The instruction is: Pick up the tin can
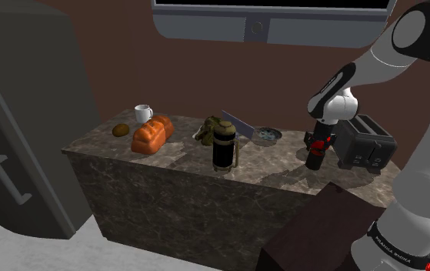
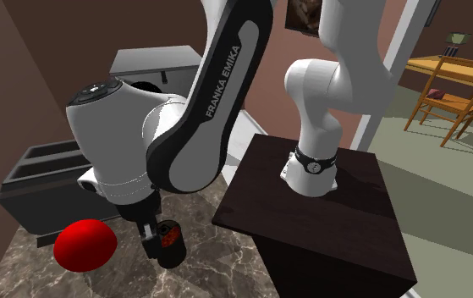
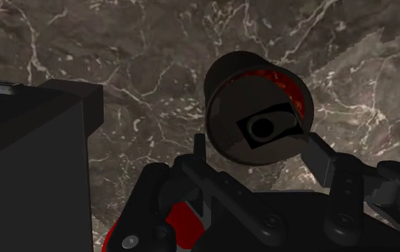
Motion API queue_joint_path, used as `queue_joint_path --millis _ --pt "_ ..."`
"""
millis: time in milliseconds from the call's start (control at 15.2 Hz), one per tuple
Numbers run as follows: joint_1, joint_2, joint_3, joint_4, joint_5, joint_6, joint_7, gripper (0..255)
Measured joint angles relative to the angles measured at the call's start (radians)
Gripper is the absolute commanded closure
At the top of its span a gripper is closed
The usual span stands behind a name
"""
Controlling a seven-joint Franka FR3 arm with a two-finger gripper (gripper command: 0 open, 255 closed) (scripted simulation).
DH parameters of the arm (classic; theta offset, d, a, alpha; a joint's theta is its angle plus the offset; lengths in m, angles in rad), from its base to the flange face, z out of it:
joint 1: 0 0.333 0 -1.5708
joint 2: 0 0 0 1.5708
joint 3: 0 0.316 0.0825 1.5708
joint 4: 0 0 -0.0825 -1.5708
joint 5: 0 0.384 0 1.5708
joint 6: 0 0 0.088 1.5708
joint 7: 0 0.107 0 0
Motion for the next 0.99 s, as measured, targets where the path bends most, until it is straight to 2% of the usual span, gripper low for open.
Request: queue_joint_path --millis 528,990 --pt "0.000 0.001 0.000 0.000 0.001 0.002 0.000 255" --pt "0.014 -0.074 -0.021 0.002 -0.056 -0.071 0.041 255"
